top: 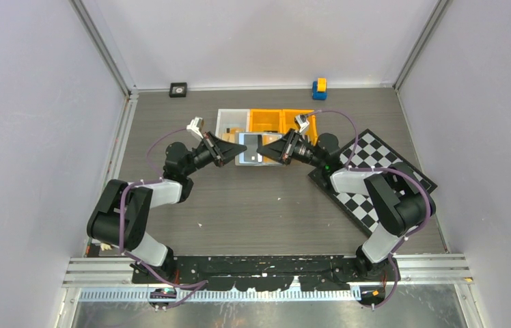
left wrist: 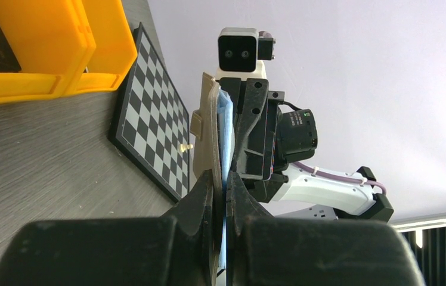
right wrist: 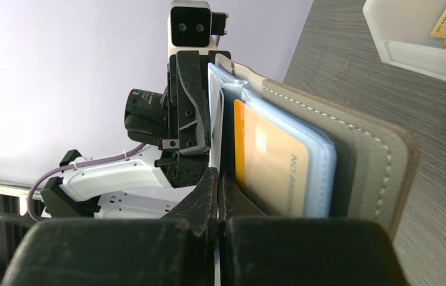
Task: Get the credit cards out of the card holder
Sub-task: Remove the credit card from the card holder, then place the credit card in the storage box.
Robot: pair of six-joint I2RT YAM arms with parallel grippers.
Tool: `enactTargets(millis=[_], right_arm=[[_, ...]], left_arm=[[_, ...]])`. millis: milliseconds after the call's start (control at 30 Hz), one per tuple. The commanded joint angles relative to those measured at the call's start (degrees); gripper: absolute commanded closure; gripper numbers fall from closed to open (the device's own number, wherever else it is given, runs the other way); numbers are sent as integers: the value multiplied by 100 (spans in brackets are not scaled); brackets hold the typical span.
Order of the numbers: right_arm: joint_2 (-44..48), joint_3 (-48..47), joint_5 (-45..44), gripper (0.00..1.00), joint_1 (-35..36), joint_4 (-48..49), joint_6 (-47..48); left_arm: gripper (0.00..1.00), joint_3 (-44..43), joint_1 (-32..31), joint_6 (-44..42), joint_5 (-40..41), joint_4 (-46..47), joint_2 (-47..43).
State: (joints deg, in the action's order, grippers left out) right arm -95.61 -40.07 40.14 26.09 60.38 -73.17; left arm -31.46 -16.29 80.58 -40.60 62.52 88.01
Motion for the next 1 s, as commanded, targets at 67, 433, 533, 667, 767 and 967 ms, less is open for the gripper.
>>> enactTargets(millis=[67,433,533,667,767,967], right_arm=[[280,47,-26,100,-108,412,-50],[420,242,-295,99,-488,-59,161],[403,289,-288,100,-542,109,72],[442,344,-335,100,-590,95,83],[506,392,-378,100,-645,57,110],[712,499,-465,99,-711,-1,261]], left_arm=[[100,71,138,-27,41,426,-146],[100,185,350,-334,133,-151,-666],[100,185,364,-515,180,-463,-860],[100,145,373,-948,370,-1266,-1224],[100,88,373,-1310,558,-1978,-1540],[100,18,368,-1776,934,-2974,-1997]])
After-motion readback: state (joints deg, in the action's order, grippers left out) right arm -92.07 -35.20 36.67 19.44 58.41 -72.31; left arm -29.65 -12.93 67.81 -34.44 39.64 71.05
